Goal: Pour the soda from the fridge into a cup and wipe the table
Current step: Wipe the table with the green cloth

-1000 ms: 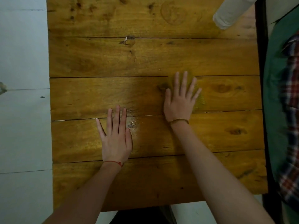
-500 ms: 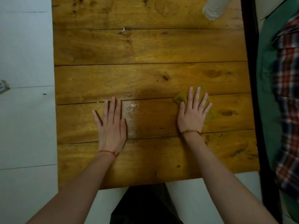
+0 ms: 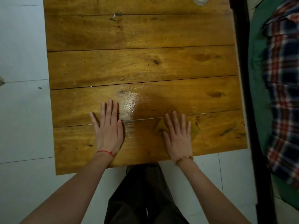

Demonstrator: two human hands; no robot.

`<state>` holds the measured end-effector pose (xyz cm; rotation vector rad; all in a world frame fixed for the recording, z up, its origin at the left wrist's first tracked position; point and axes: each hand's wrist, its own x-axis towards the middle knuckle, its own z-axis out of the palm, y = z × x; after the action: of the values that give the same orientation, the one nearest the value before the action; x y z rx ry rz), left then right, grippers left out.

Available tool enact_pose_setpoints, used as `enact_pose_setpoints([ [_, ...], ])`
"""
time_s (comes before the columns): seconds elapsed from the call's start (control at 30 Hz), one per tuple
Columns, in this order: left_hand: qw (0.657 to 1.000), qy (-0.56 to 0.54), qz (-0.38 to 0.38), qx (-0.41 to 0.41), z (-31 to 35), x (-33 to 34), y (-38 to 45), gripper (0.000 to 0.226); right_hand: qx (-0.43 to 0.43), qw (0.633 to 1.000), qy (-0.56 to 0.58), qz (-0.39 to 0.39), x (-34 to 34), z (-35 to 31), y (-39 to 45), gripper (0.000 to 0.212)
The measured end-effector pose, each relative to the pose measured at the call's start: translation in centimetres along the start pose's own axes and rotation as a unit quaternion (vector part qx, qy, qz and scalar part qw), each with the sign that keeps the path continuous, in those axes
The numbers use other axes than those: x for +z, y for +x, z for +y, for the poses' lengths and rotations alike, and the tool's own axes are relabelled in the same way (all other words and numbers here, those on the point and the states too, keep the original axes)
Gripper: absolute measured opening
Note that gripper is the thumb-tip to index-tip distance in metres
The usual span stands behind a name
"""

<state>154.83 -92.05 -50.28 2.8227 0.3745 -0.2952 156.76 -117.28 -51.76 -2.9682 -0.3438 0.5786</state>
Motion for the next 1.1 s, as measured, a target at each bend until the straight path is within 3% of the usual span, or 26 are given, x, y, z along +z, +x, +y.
enact_pose_setpoints([
  [0.1,1.0,-0.001,-0.001,0.01,0.4,0.1,0.1,0.058,0.107,0.993,0.029,0.028,-1.4,1.5,3.6,0.061],
  [0.2,1.0,-0.003,0.007,0.011,0.8,0.1,0.8,0.058,0.138,0.987,0.062,0.063,-2.3,-0.9,7.9,0.061],
  [0.27,1.0,-0.003,0.011,0.014,1.0,0.0,1.5,0.058,0.099,0.991,0.062,0.06,-2.1,-3.5,9.1,0.061],
  [0.37,1.0,0.003,0.019,0.012,1.0,-0.2,2.6,0.058,-0.039,0.998,0.027,0.03,-1.4,-6.3,7.6,0.061],
  [0.47,1.0,0.011,0.026,0.009,0.4,-0.7,4.0,0.058,-0.121,0.992,0.009,0.014,-1.3,-4.4,6.3,0.059],
  [0.53,0.999,0.019,0.029,0.014,-0.2,-1.0,5.0,0.059,-0.074,0.997,0.001,0.034,-1.9,-2.0,7.8,0.06],
  [0.63,0.999,0.03,0.034,0.02,-1.1,-1.5,6.9,0.058,0.071,0.995,0.034,0.06,-3.5,-0.4,12.8,0.06],
  [0.73,0.999,0.034,0.036,0.02,-2.0,-2.1,9.3,0.058,0.119,0.988,0.053,0.086,-4.8,-2.9,17.3,0.06],
  [0.9,0.998,0.047,0.04,0.01,-2.1,-2.1,12.8,0.058,-0.008,0.997,0.038,0.068,-4.4,-9.4,18.6,0.061],
  [1.0,0.999,0.038,0.035,-0.011,-1.6,-1.6,14.1,0.058,-0.091,0.994,0.023,0.053,-4.3,-9.1,17.7,0.06],
  [1.1,0.999,0.032,0.026,-0.008,-1.3,-1.3,14.5,0.058,-0.06,0.996,0.018,0.065,-5.2,-5.9,19.3,0.059],
])
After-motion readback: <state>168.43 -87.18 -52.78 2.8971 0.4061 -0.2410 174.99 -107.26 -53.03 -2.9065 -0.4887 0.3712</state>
